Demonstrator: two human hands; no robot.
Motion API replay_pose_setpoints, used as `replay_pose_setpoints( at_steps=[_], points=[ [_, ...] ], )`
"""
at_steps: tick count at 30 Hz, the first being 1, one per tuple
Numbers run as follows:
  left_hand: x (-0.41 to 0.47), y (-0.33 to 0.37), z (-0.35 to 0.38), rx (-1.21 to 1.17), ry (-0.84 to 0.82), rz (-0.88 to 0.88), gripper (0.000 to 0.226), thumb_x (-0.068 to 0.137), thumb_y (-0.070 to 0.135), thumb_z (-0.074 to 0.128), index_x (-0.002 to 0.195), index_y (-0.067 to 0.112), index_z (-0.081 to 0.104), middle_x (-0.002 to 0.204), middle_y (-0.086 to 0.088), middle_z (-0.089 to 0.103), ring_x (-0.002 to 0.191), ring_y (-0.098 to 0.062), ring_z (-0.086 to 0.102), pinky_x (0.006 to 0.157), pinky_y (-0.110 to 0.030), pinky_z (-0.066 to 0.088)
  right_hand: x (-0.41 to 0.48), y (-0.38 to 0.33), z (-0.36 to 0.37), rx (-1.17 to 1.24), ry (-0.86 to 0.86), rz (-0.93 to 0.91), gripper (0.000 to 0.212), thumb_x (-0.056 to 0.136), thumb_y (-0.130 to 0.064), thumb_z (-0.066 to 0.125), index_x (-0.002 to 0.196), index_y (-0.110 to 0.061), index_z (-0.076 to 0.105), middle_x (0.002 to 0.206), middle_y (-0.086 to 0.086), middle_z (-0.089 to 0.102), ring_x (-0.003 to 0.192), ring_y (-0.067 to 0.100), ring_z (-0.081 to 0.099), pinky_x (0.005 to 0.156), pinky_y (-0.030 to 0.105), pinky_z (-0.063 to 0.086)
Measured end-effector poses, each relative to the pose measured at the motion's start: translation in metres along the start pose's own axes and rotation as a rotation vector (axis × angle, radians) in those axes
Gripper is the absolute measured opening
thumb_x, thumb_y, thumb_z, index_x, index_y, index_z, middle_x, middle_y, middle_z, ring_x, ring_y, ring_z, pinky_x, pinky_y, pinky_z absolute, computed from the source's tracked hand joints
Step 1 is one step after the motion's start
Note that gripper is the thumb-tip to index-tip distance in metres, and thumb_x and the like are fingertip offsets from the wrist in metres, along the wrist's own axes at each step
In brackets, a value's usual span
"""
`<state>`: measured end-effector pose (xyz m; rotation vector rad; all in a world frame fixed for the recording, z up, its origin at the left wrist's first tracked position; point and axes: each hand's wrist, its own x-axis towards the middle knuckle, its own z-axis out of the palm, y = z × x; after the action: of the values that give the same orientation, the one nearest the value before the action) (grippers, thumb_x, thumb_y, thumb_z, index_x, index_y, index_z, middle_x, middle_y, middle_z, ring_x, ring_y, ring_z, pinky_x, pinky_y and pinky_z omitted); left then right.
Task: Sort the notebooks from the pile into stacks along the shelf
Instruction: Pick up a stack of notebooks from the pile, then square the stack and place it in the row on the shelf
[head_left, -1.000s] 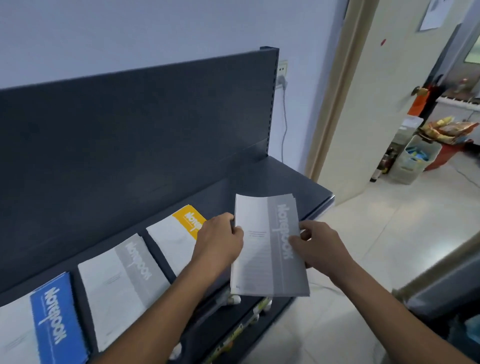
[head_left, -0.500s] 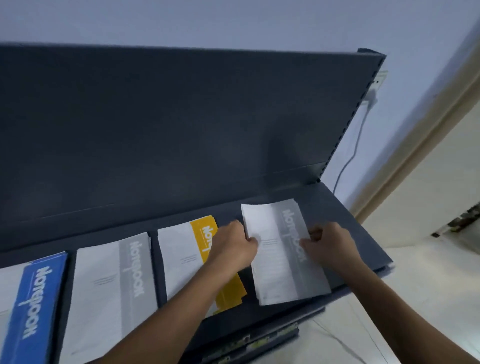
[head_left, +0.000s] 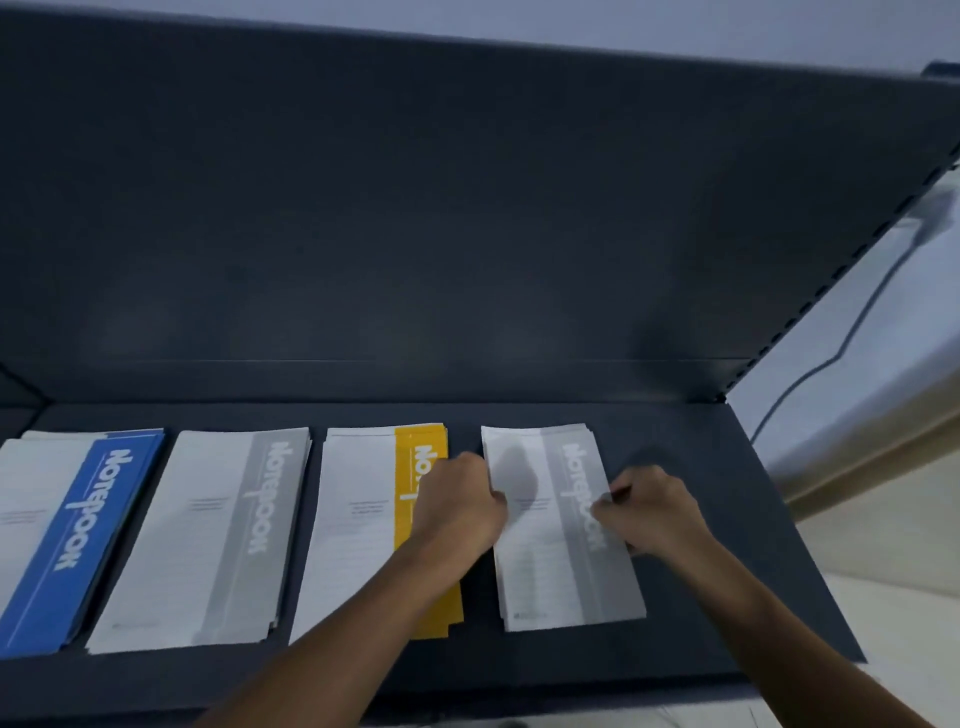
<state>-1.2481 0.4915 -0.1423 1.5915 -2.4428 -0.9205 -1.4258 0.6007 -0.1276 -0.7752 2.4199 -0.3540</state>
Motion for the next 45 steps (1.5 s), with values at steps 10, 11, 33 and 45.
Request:
replay_pose_setpoints(
  at_steps=[10,11,33,45],
  points=[
    [-0.009,0.005,0.009,0.066,0.078,-0.014,0.011,0.093,0.021,0.064,0.095,0.011,0.068,0.095,-0.002,0.070,0.083,-0.017,0.066,0.050,-0.018,0.040,0.017,0.000,-0.011,-0.137,-0.196,-0.088,0.025,0.075,-0.025,0.065,0.059,-0.013,0.051,0.052,0.004,0.064,0.063,0.026,0.075,0.069,0.045,0.065],
    [-0.010,0.006,0.010,0.075,0.094,-0.015,0.011,0.093,0.020,0.064,0.097,0.011,0.068,0.096,-0.002,0.070,0.084,-0.018,0.067,0.051,-0.018,0.040,0.017,-0.001,-0.012,-0.164,-0.192,-0.094,0.025,0.076,-0.028,0.065,0.060,-0.013,0.053,0.054,0.003,0.066,0.062,0.024,0.075,0.069,0.043,0.065],
    [-0.082,-0.105,-0.096,-0.023,0.481,-0.065,0.022,0.095,0.028,0.059,0.115,0.021,0.064,0.103,0.006,0.068,0.083,-0.007,0.063,0.076,-0.027,0.055,-0.052,-0.147,0.045,-0.304,-0.040,-0.804,0.021,0.094,-0.046,0.056,0.110,-0.032,0.058,0.094,-0.011,0.068,0.093,0.019,0.063,0.071,0.031,0.048],
    [-0.172,-0.317,-0.232,-0.017,0.654,-0.221,0.016,0.094,0.031,0.057,0.107,0.022,0.061,0.098,0.011,0.061,0.082,-0.008,0.062,0.076,-0.031,0.053,-0.190,-0.347,0.202,-0.274,-0.171,-1.174,0.018,0.096,-0.044,0.055,0.109,-0.031,0.056,0.088,-0.011,0.068,0.089,0.014,0.065,0.079,0.036,0.055]
  ],
)
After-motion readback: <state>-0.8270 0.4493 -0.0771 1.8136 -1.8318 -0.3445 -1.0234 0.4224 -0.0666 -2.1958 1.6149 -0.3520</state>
